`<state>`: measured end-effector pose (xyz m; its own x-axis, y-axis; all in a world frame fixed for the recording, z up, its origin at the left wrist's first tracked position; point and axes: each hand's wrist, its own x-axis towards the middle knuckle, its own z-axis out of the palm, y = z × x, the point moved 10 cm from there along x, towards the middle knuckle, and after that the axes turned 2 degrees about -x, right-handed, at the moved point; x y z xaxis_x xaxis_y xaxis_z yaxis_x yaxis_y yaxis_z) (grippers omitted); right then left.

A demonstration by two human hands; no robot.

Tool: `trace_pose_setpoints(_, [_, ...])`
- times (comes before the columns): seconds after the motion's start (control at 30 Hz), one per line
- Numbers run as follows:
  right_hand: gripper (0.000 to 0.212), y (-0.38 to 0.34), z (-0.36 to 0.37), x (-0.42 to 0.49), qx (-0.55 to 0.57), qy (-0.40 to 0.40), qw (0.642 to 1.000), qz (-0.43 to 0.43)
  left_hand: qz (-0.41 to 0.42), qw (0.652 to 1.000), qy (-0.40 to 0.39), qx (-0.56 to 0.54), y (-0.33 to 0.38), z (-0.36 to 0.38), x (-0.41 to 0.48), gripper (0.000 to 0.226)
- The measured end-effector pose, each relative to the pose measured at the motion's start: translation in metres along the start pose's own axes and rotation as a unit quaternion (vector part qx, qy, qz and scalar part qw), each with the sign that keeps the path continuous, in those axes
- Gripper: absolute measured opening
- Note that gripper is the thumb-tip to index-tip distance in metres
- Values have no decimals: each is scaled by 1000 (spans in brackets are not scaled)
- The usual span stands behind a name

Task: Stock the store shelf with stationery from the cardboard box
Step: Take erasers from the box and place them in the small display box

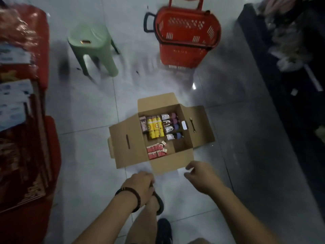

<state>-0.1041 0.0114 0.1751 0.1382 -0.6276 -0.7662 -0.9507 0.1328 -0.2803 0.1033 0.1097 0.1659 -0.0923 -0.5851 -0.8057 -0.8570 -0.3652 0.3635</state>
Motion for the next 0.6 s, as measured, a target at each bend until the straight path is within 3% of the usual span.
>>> trace_pose_setpoints(0.17, [29, -4, 32, 169, -35, -31, 999, -27, -31, 998, -47, 14, -22, 39, 133, 36])
trace_pose_setpoints(0.27, [23, 3, 75, 270, -79, -75, 993, -50, -53, 998, -11, -33, -37, 58, 202, 40])
trace_pose_setpoints(0.43, [66, 9, 161, 401, -180, -132, 964, -142, -107, 979, 95, -149, -72, 77, 312, 39])
trace_pose_setpoints(0.53, [80, 11, 208, 449, -199, -121, 956, -178, -91, 984, 119, -95, -86, 100, 366, 53])
trace_pose_setpoints(0.6, [85, 13, 233, 470, -202, -109, 954, -193, -107, 986, 102, -79, -99, 122, 389, 48])
